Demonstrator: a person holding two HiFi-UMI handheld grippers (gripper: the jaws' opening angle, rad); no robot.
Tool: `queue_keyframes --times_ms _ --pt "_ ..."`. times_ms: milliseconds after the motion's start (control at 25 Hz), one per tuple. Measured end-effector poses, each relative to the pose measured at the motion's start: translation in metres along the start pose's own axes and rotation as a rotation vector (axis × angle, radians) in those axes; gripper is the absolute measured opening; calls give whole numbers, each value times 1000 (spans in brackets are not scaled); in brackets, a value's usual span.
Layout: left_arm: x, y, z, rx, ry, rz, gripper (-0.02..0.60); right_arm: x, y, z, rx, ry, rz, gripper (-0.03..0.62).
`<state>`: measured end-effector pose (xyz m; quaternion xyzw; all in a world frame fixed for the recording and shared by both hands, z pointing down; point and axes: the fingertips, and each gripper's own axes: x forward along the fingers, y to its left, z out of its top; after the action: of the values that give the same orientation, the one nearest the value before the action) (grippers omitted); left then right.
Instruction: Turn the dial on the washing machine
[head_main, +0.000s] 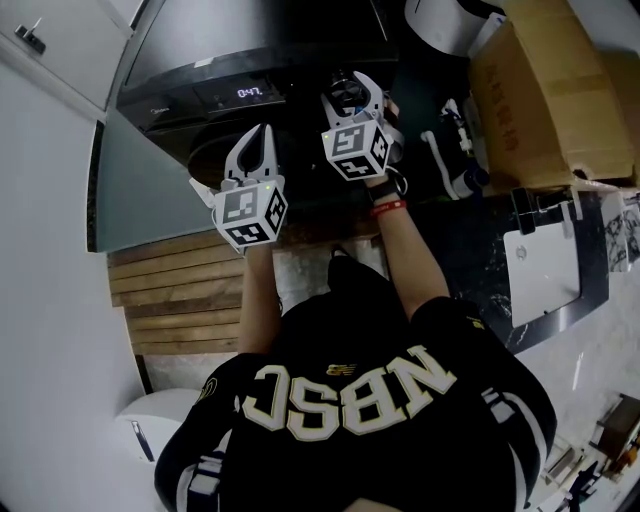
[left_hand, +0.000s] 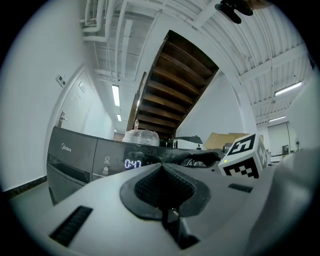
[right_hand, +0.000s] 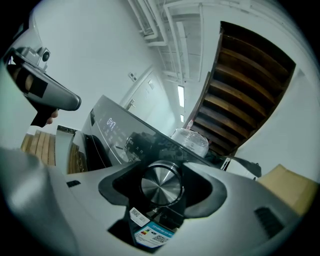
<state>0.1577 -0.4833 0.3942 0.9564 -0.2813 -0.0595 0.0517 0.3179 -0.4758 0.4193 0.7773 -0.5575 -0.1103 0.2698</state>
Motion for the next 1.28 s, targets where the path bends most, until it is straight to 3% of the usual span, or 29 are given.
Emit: queue_keyframes --times_ms 240,440,520,1280 --pt "-1 2 0 -3 0 9 14 0 -3 1 102 -4 -16 259" --pt "-4 6 0 -5 -2 17 14 -1 -14 -4 400 -61 -61 261" --pt "-4 7 1 -6 -4 19 14 -1 -17 -6 468 -68 -72 261" --pt "-3 5 4 -9 -14 9 14 -1 -19 -8 509 -70 -68 261"
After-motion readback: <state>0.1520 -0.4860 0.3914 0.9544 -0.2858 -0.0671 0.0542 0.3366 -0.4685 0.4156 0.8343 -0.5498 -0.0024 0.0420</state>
